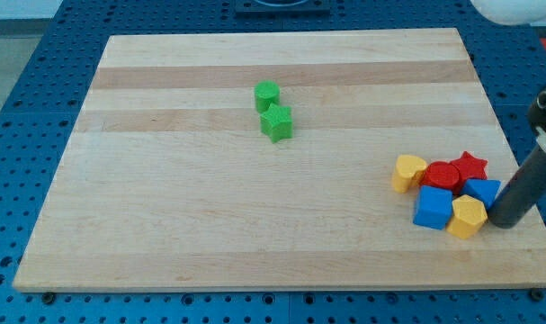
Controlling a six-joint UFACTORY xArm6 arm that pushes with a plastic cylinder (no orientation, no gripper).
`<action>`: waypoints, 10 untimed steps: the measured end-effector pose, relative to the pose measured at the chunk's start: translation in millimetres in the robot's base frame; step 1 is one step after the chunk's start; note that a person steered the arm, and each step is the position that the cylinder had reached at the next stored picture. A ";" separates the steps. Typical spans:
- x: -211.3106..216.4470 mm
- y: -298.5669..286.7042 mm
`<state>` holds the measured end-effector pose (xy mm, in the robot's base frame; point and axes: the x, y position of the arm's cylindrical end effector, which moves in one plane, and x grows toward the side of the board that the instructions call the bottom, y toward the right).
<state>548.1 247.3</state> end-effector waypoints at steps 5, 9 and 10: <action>-87.0 -46.2; -170.9 -50.3; -191.5 -50.3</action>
<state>356.6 197.1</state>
